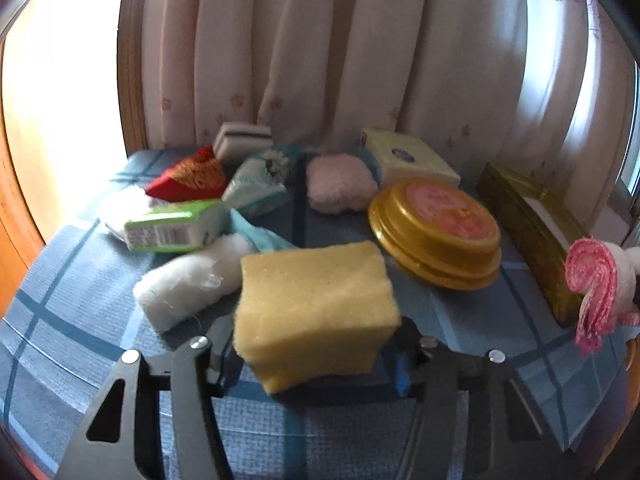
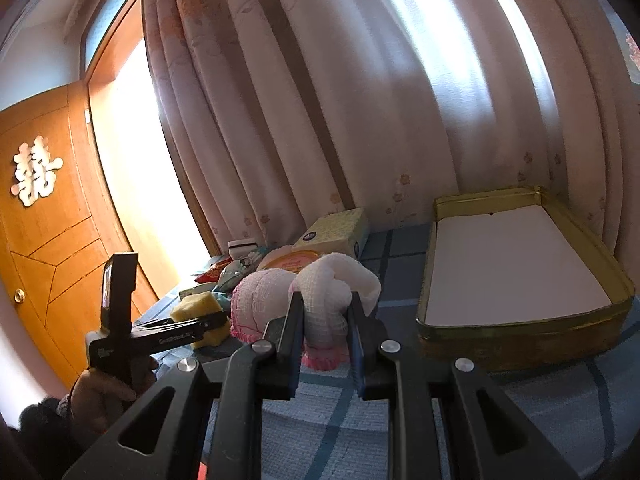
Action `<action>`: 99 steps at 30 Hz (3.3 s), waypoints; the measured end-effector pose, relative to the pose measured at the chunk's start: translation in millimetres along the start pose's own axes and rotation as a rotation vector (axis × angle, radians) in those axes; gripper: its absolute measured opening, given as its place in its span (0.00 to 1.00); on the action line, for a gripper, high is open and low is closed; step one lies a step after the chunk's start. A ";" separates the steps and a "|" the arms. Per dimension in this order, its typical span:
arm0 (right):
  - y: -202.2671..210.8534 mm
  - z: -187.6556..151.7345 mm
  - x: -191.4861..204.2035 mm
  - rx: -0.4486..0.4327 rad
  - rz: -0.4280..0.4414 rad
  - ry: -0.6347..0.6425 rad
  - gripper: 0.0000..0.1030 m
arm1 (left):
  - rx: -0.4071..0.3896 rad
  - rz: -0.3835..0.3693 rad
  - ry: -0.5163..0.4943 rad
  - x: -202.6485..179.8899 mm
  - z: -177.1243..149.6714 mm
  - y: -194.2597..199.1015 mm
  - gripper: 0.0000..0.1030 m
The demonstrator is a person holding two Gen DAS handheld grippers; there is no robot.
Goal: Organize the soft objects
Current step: 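Lower the towel roll and sponge into the gold tray, opening both tools, then move both open tools from the tray back over the soft items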
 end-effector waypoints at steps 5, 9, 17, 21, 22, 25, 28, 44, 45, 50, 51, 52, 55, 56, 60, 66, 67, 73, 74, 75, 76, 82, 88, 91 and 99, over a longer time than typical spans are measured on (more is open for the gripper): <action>8.2 4.1 -8.3 -0.032 -0.015 -0.027 0.21 | -0.104 -0.055 -0.024 -12.1 10.4 24.4 0.55; 17.8 12.8 -26.2 -0.077 -0.056 -0.056 0.21 | -0.162 -0.085 -0.075 -36.5 24.5 38.3 0.55; 26.4 41.9 -91.0 -0.153 -0.249 -0.119 0.22 | -0.175 -0.225 -0.166 -114.7 55.8 18.5 0.55; 20.8 61.9 -126.4 -0.173 -0.341 -0.151 0.22 | -0.169 -0.297 -0.214 -160.5 68.8 -2.1 0.55; 16.7 66.7 -133.7 -0.167 -0.356 -0.161 0.22 | -0.167 -0.311 -0.230 -173.1 73.4 -8.8 0.55; 1.3 82.9 -154.1 -0.134 -0.387 -0.201 0.22 | -0.154 -0.349 -0.249 -205.5 88.7 -30.6 0.55; -22.8 102.5 -171.0 -0.090 -0.405 -0.246 0.22 | -0.116 -0.368 -0.258 -232.3 104.2 -59.9 0.55; -114.0 130.2 -219.1 0.117 -0.343 -0.373 0.77 | 0.048 -0.227 -0.207 -271.6 132.9 -164.7 1.00; -109.1 130.6 -221.0 0.093 -0.328 -0.392 0.77 | 0.031 -0.225 -0.213 -270.3 133.3 -158.9 1.00; -69.5 130.7 -211.4 -0.063 -0.332 -0.431 0.77 | -0.062 -0.162 -0.206 -251.0 126.1 -121.2 1.00; -58.4 128.8 -205.9 -0.102 -0.348 -0.425 0.77 | -0.101 -0.143 -0.208 -243.5 120.6 -108.6 1.00; -48.0 125.7 -198.4 -0.137 -0.361 -0.415 0.77 | -0.123 -0.129 -0.208 -238.2 116.4 -103.0 1.00; -24.9 112.1 -172.4 -0.218 -0.376 -0.387 0.79 | -0.190 -0.080 -0.186 -213.2 101.3 -81.1 1.00; -18.7 105.7 -159.6 -0.248 -0.383 -0.379 0.80 | -0.205 -0.067 -0.177 -204.5 97.3 -76.9 1.00; -21.1 89.4 -113.4 -0.326 -0.381 -0.321 0.86 | -0.245 -0.002 -0.163 -171.9 87.0 -57.5 1.00; -36.2 69.6 -48.3 -0.361 -0.359 -0.220 0.86 | -0.309 0.100 -0.183 -132.6 76.7 -34.9 1.00; -34.8 66.7 -40.7 -0.371 -0.363 -0.213 0.86 | -0.316 0.122 -0.187 -126.2 76.0 -31.5 1.00; -42.9 64.6 -13.6 -0.373 -0.361 -0.184 0.86 | -0.336 0.180 -0.188 -94.7 71.9 -17.5 1.00; -43.9 64.4 -10.5 -0.373 -0.361 -0.178 0.86 | -0.339 0.182 -0.185 -90.6 71.4 -15.7 1.00; -45.0 63.3 -5.6 -0.372 -0.362 -0.169 0.86 | -0.341 0.184 -0.181 -86.6 70.6 -14.4 1.00; -45.5 62.3 -1.2 -0.374 -0.360 -0.161 0.86 | -0.342 0.188 -0.177 -82.0 69.9 -13.3 1.00; -51.5 57.2 24.6 -0.385 -0.355 -0.116 0.86 | -0.355 0.233 -0.177 -61.7 65.3 -6.9 1.00; -59.0 55.2 45.0 -0.367 -0.335 -0.090 0.86 | -0.362 0.243 -0.114 -36.6 64.1 -0.9 1.00; -61.9 55.1 51.0 -0.354 -0.324 -0.091 0.86 | -0.360 0.255 -0.105 -28.0 63.2 2.5 1.00; -77.1 50.8 75.1 -0.274 -0.289 -0.040 0.86 | -0.341 0.271 -0.068 -1.7 60.4 12.5 1.00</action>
Point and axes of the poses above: each gripper's, at about its wrist camera, not at the fingertips, and y roughly against the way its jaws point, x to its left, z to its top, the point moved 3 cm from there along -y, roughly the way its jaws point, and after that the axes turned 11 degrees about -z, right-handed, at the moved point
